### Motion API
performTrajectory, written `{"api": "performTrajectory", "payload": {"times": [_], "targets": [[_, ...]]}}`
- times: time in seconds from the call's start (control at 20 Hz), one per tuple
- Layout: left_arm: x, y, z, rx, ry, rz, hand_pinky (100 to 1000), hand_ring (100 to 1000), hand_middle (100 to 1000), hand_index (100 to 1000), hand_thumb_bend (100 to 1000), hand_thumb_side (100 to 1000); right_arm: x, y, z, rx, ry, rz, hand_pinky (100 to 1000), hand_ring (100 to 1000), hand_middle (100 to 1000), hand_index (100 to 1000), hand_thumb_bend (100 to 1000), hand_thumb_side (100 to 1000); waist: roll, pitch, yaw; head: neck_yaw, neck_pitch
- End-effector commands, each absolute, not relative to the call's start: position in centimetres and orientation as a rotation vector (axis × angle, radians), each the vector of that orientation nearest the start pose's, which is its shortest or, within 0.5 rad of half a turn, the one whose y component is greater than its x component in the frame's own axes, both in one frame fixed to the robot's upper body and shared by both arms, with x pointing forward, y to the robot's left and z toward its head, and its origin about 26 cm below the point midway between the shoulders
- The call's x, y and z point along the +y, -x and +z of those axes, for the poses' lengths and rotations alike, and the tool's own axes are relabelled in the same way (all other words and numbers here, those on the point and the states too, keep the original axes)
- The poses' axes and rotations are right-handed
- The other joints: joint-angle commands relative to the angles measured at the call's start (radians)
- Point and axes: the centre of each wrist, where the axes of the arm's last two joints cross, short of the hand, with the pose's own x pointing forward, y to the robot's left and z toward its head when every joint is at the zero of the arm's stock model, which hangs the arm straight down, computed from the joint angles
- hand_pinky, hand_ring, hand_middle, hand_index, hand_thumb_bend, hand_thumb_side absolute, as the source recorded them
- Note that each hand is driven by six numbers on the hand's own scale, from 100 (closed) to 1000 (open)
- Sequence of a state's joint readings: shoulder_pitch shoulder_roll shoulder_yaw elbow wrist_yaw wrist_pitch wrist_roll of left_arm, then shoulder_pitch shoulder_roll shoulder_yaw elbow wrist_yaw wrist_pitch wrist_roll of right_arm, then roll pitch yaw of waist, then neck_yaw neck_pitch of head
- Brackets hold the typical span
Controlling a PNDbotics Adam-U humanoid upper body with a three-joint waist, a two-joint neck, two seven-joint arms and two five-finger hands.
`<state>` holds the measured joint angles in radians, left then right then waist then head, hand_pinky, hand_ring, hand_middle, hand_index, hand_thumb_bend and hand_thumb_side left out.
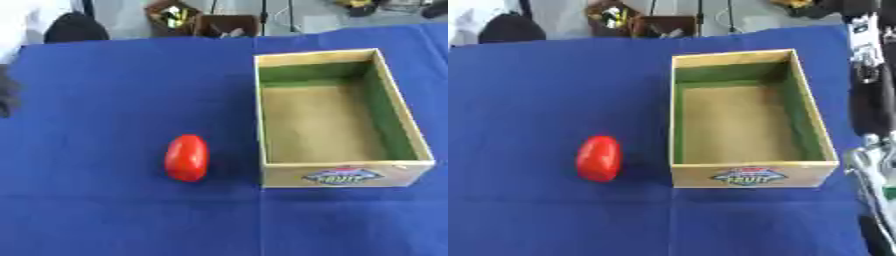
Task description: Pick up objects on the table and place them in the box.
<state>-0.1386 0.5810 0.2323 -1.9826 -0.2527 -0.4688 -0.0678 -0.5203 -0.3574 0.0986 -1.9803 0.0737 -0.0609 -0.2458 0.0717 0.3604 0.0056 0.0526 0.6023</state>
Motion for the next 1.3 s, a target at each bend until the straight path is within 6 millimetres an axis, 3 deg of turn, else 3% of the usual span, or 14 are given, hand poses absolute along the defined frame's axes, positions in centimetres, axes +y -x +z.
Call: {"api": "performTrajectory", "payload": {"times": [0.05, 0.5, 0.95, 1.3], "targets": [[36.6, -27.0, 22.2, 3.174, 1.024, 1.235, 413, 530, 619, 868, 825, 1000, -22.1, -31.0, 26.4, -2.608, 0.254, 0.285, 977, 946, 557, 721, 100, 829, 0.000, -0.015, -0.001, 0.005, 0.008], [36.5, -27.1, 22.4, 3.159, 1.014, 1.258, 420, 539, 638, 887, 848, 1000, -22.1, -31.0, 26.3, -2.605, 0.256, 0.282, 978, 946, 557, 718, 100, 827, 0.003, -0.016, -0.001, 0.006, 0.001], [35.8, -27.7, 24.7, 3.088, 0.985, 1.353, 446, 563, 668, 905, 882, 1000, -22.2, -31.0, 26.2, -2.601, 0.260, 0.278, 978, 945, 555, 714, 100, 822, 0.006, -0.016, 0.002, 0.006, -0.007], [36.0, -28.8, 26.6, 2.928, 0.952, 1.628, 486, 598, 704, 919, 922, 1000, -22.2, -31.0, 26.3, -2.607, 0.261, 0.279, 978, 944, 554, 713, 100, 821, 0.009, -0.012, -0.006, 0.010, 0.003]]}}
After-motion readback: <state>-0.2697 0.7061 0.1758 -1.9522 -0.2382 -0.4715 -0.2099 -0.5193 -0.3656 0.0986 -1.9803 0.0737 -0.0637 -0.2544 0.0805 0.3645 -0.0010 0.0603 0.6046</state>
